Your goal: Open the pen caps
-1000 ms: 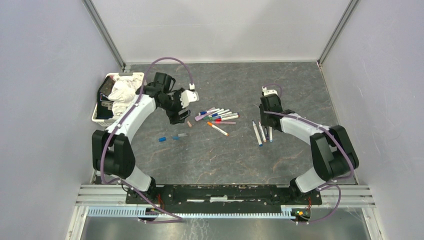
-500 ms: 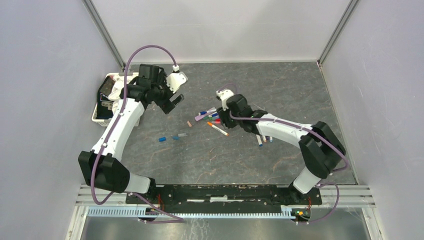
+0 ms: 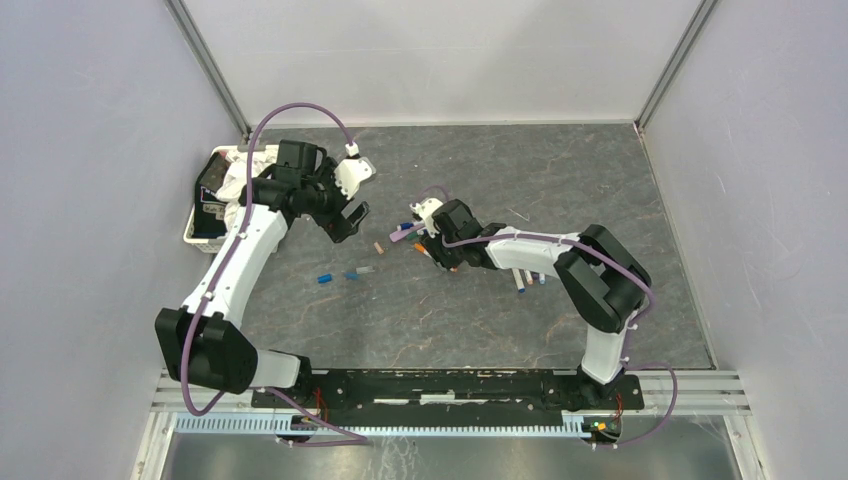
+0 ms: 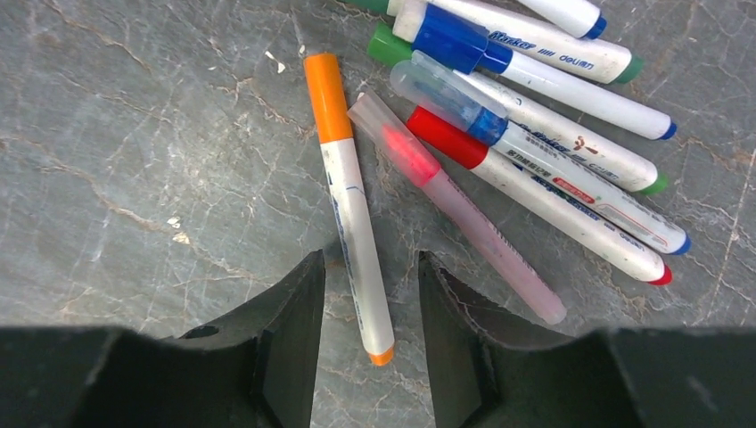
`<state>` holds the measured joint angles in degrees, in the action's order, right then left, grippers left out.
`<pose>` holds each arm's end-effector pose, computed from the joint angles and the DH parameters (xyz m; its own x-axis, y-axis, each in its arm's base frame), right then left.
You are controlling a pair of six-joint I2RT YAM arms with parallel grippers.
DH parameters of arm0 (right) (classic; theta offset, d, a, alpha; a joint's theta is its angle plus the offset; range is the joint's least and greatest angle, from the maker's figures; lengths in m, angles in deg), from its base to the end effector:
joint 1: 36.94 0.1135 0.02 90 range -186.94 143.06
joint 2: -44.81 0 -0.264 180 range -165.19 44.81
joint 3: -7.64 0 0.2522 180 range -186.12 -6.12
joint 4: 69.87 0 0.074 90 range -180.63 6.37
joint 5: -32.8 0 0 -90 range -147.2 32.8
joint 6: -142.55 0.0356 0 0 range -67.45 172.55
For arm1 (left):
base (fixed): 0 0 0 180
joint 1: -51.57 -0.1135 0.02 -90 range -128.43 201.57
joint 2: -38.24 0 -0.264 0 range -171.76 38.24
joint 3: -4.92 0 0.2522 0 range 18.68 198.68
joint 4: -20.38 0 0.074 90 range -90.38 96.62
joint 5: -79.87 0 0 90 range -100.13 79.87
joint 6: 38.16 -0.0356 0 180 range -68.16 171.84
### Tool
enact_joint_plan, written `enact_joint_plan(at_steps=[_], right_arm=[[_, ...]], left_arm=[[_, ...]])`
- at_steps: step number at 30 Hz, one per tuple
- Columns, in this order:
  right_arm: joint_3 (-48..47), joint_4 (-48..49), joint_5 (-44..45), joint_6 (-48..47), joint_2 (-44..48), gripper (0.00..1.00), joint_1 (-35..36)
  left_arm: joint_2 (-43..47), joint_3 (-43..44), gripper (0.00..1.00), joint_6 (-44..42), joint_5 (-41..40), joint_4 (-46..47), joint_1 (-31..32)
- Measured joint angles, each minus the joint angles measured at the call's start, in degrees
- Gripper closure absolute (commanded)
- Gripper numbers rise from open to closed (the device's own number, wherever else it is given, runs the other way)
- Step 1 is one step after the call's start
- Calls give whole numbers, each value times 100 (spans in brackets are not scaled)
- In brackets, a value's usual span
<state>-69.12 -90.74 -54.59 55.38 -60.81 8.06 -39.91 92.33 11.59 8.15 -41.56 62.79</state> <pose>0.2718 0.2695 0.1624 -0.5727 -0.5030 -0.6473 -0.6581 0.7529 -0.0028 0.2725 -0.0654 0.3267 -0.3555 0.6960 -0.6239 0.7874 0.5826 0.2013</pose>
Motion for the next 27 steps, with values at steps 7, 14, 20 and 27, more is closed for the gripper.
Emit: enact_joint_plan(at_steps=[7,14,20,27], right_arm=[[-52,101,-31,-87,-199,69,48],[234,494,-114,-186,-85,92,157],[573,494,-540,-216,238,100,168],[573,22,-1626,-269,673,100,177]], left_arm=[[105,-94,0,-146,549,-101,-2],[232,-354,0,-713,1071,-236,0],[232,-820,0,-1641,1386,-490,0],[186,-1040,0,-2662,1707,-968,13]])
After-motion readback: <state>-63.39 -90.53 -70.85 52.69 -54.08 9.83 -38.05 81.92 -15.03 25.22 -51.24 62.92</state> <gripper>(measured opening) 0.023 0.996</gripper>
